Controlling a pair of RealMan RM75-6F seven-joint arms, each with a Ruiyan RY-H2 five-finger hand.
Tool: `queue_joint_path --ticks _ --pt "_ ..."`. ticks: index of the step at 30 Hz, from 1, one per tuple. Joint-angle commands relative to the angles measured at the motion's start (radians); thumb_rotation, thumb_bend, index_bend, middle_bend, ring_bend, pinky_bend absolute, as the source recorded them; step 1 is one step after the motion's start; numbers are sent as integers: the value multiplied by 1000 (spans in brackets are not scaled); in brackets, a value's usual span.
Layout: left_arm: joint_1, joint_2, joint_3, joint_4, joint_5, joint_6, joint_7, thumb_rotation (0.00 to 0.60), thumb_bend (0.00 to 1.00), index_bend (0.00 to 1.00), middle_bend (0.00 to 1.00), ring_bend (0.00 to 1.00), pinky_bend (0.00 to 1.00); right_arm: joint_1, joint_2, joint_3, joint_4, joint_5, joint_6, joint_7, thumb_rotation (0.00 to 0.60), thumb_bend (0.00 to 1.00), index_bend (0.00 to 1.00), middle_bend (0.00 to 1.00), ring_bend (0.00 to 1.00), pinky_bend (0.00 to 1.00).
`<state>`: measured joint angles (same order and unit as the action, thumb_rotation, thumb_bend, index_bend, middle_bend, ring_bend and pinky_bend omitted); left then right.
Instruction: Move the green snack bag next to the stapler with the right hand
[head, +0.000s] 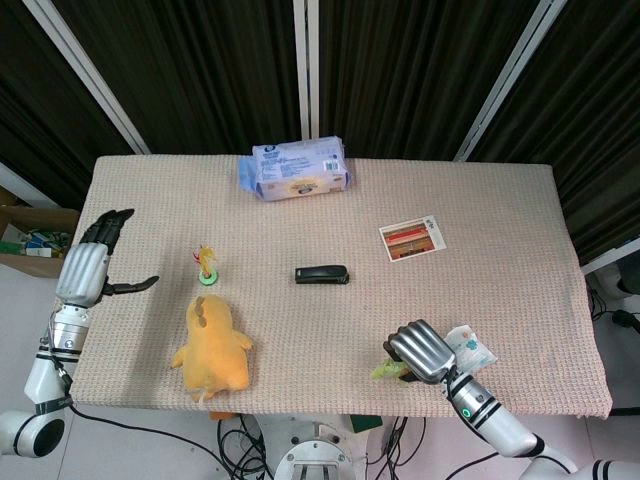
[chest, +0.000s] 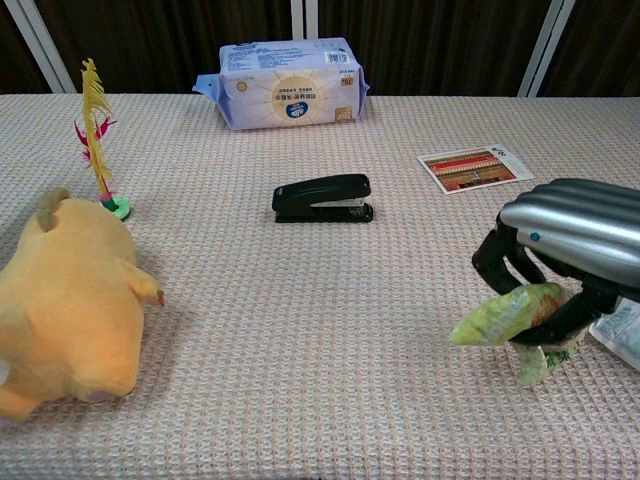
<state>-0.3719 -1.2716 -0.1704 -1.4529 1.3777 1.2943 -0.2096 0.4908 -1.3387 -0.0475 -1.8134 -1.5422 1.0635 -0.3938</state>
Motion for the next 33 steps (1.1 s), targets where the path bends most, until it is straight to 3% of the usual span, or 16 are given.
queue_joint_path --ticks 1,5,8,13,18,26,33 --pt "2 3 0 0 1 2 -3 441 0 75 98 53 152 8 35 55 -18 3 37 13 600 332 854 719 644 739" --pt "5 6 0 0 2 5 -6 443 0 75 98 53 152 68 42 209 -1 71 64 -1 600 332 853 710 640 739" --pt "5 8 1 -1 4 5 -5 442 0 75 98 53 152 163 1 327 63 181 -3 -11 600 332 853 710 641 739" --pt "9 4 2 12 2 7 -19 442 0 75 98 53 152 335 -119 448 241 305 -98 -27 600 331 848 702 641 739" --pt "9 -3 1 35 3 3 -43 441 0 75 98 53 152 468 -265 493 437 391 -162 -26 600 329 841 698 641 739" --pt "2 -4 3 65 1 -18 -67 441 0 75 98 53 152 629 -479 492 746 451 -220 -32 600 323 804 674 642 738" --pt "-1 -1 6 83 -1 -33 -72 442 0 75 98 53 152 712 -586 487 953 466 -294 38 600 323 772 652 641 723"
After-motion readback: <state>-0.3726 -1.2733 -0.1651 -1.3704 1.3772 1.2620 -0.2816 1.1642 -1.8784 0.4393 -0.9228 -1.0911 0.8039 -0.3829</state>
